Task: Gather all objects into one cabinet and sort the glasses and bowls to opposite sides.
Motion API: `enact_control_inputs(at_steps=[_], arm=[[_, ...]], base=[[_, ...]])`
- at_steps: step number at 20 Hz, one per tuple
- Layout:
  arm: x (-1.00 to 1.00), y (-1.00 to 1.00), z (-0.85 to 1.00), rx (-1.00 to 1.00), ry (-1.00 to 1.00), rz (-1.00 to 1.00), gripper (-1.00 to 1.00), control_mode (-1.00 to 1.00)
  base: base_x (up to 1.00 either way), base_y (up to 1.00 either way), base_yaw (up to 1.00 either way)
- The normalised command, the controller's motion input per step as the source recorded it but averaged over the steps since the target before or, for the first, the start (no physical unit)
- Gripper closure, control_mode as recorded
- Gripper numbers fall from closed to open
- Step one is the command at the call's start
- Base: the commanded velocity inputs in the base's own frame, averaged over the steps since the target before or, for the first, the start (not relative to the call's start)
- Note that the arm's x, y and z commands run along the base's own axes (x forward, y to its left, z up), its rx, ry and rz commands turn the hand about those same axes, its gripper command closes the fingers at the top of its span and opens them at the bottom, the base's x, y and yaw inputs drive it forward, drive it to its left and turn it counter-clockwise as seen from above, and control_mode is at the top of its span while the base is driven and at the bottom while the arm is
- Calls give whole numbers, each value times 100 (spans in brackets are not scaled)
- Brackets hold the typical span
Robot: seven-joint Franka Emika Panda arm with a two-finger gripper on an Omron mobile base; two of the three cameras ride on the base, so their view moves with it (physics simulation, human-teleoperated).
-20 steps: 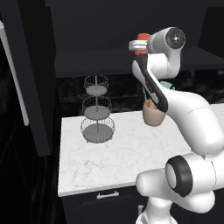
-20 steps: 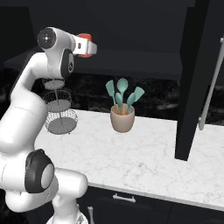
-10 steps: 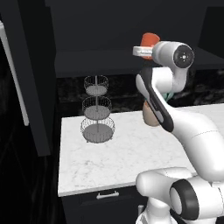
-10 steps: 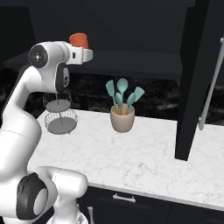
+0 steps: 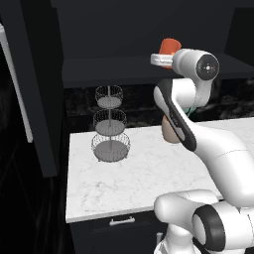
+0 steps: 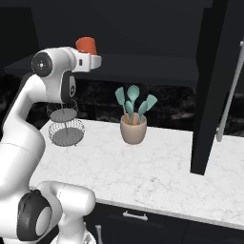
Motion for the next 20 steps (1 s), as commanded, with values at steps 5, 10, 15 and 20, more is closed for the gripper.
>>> enact_control_inputs(at_steps=[5,10,15,20], arm=[[0,0,0,0,0,0,100,100],[0,0,0,0,0,0,100,100],[0,0,0,0,0,0,100,100],[0,0,0,0,0,0,100,100]], base=[[-28,-7,0],[-74,-25,0],[-92,-26,0],[-91,-22,0]])
